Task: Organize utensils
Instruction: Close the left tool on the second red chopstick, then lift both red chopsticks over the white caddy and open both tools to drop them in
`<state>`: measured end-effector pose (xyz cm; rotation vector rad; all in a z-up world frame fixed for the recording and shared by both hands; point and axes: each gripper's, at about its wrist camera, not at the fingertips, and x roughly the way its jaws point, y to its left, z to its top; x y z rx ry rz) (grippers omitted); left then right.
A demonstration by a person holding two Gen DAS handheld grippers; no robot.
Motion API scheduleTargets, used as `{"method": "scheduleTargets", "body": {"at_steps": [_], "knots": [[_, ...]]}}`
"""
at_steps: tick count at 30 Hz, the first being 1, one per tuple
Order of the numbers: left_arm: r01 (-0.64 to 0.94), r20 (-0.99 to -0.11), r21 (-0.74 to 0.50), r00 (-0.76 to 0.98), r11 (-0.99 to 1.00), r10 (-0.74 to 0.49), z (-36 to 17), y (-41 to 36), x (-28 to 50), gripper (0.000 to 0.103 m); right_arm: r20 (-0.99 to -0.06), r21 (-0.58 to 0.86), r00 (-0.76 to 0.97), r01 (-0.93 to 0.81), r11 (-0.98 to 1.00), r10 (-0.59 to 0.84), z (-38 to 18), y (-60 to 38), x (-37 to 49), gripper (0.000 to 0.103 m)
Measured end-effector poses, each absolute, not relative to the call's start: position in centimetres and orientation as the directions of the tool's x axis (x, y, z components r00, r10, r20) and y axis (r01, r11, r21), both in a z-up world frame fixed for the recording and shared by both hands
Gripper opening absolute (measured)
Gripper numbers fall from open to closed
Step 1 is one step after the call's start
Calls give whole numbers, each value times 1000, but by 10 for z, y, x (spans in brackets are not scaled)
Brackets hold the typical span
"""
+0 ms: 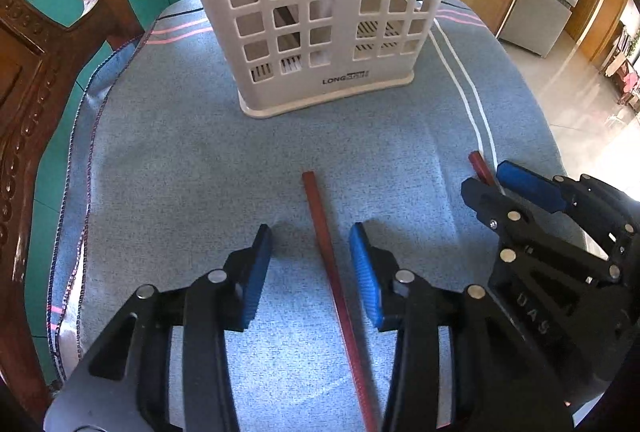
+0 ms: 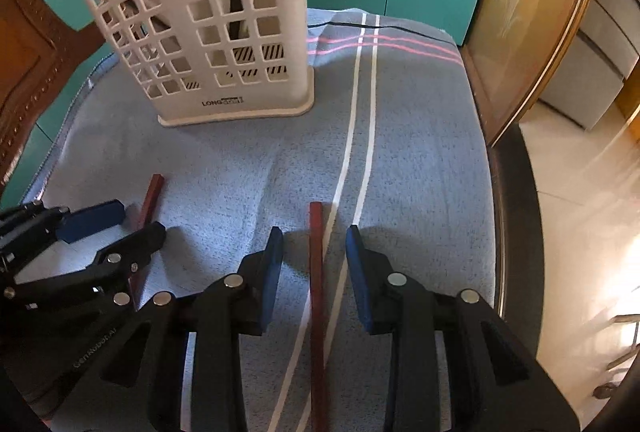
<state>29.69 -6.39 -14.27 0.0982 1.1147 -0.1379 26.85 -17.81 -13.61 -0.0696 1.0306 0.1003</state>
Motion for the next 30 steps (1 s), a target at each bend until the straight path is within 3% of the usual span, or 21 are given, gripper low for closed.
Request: {"method": "scheduleTargets", "body": {"at_steps": [5,6,8,9,10,11,18,30], "knots": [[159,-898,18,437,987,-54,-144,-68,293,44,-858,-21,512,-125,992,46,-136,-177,263,32],[159,-897,14,437,987,-58,-145,-69,293,40,-858,-18,511,-126,992,49,-137,-177,262,32],[165,-896,-11,437,986,-83,-145,-71,292,31,-858,6,508,-136,991,75,-137,-175,263,13],[163,-894,-14,441,986,-86,-145,-71,291,21,-859,29,503,-141,990,97,-136,-175,263,7],[165,-891,-12,446,986,-86,-145,-72,290,12,-858,40,502,-142,989,107,-135,-176,264,7],[164,-890,-14,448,986,-87,-145,-74,289,10,-856,49,504,-144,988,116,-134,-176,263,7],[138,-868,-53,483,989,-114,-125,-63,271,7,-778,116,595,-180,977,202,-105,-181,247,7],[122,-718,-92,679,988,-151,-30,-37,184,7,-623,233,710,-231,944,328,-35,-209,196,7]]}}
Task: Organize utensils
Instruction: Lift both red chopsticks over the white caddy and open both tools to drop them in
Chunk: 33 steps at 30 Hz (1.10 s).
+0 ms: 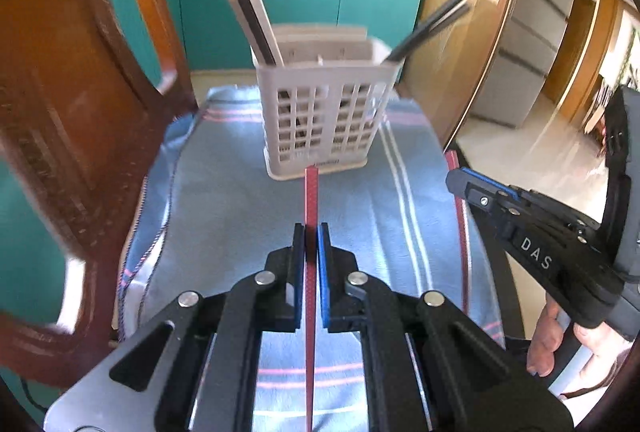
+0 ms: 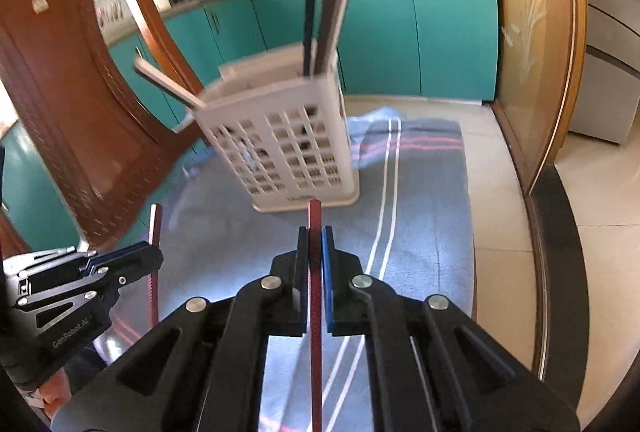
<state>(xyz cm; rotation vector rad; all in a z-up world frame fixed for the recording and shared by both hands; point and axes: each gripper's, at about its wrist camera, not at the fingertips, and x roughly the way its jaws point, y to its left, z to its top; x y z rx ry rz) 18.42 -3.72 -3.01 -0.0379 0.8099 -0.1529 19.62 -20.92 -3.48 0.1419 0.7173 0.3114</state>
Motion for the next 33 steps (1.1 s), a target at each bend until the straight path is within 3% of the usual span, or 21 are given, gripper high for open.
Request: {"method": "scheduleTargets", "body": {"at_steps": [16,28,33], "knots": [[189,-561,-123,797,974,-225,45,-30,142,7,-461,227,797,-320,920,391,61,-208,137,7],[245,-473,-99,841,964,-263,140,-16,206,7,-375,213,837,-339,916,397,145,-194,188,7],[220,-406,-103,881,970,-243,176,-11,229,7,-292,207,883,-318,925,368,180,-194,206,7]]}}
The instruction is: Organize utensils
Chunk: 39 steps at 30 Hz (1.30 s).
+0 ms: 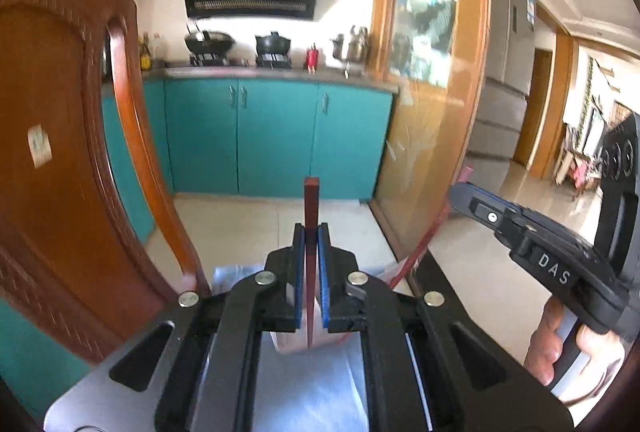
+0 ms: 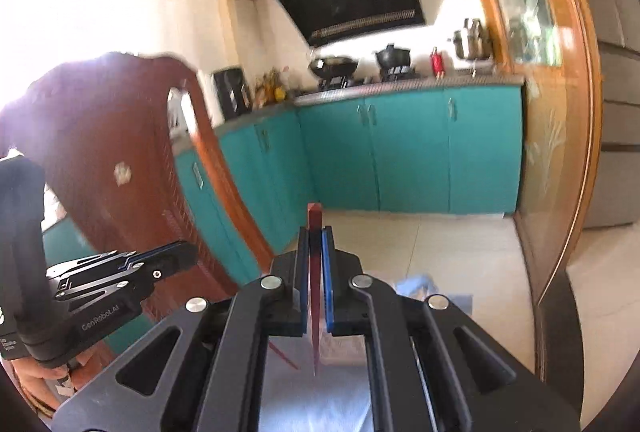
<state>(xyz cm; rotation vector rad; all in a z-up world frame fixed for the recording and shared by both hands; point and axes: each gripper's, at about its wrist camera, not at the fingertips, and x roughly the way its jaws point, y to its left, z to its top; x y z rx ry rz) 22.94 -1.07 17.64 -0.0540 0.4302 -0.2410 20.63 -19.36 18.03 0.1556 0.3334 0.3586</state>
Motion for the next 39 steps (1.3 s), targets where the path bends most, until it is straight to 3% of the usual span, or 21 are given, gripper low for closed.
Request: {"method": "scheduleTargets", "body": {"at_steps": [4,8,23,27,29,34,37,39], "knots": [[177,-326,-119,922,977,-207,192,-5,249,7,-215,205,928,-262,943,304,194,-196,223,7],[147,-326,-162,925,976,-194,180,1,272,7,-197,185,952,-198,963,234,181,-194,245,7],[121,-424,-111,892,986,-157,100,-17,307,10,-311,180,922,-180,967,230,102,-192,288,7],[113,-410,-105,900,988,-147,101,-13,286,34,-283,184,930,-186,965,233,107,-197,267,32],[116,-395,-103,907,988,-148,104,-12,271,40,-248,189,940,-189,964,233,114,-202,250,37],[104,-350,-30,930,994,-108,102,-10,204,68,-136,177,965,-199,964,224,123,-223,172,75],[100,-334,-14,937,995,-99,93,-10,160,80,-127,181,971,-180,967,204,111,-236,129,90],[109,-335,-9,936,994,-106,87,-11,141,86,-145,211,968,-174,962,207,100,-244,109,95]]}}
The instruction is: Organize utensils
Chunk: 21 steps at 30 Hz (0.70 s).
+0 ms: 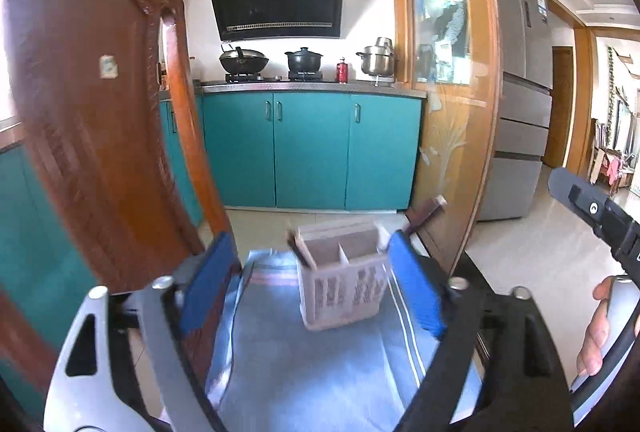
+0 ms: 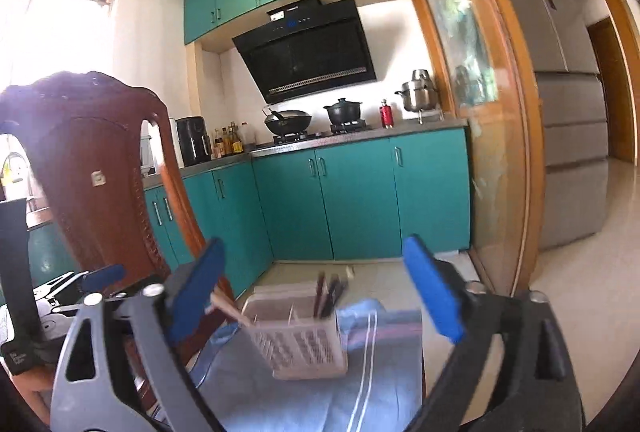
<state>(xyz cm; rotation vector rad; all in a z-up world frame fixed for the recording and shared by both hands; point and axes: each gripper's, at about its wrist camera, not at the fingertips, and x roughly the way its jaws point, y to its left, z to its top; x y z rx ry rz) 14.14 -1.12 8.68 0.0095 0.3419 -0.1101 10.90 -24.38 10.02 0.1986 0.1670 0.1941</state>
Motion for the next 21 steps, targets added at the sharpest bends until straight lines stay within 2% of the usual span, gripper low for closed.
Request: {"method": "scheduleTargets", "body": {"at_steps": [4,7,12,16,21], "knots": [[119,-369,18,924,993,-104,62,-14,95,94,-221,233,958,-132,964,184,71,-252,67,100],[122,-380,3,918,993,-112,42,-10,62,99,-278,164,953,-75,984,119,53,-245,38,100],[124,-439,27,893,992,-100,15,-8,14,100,-281,38,956,-76,996,84,35,-221,-8,100],[85,-420,55,906,995,-54,16,-1,-15,100,-281,-95,959,-59,994,30,25,-197,-38,100],[62,-381,32,923,998,-45,25,13,-39,100,-271,-101,961,-81,992,51,29,-184,-55,100]]}}
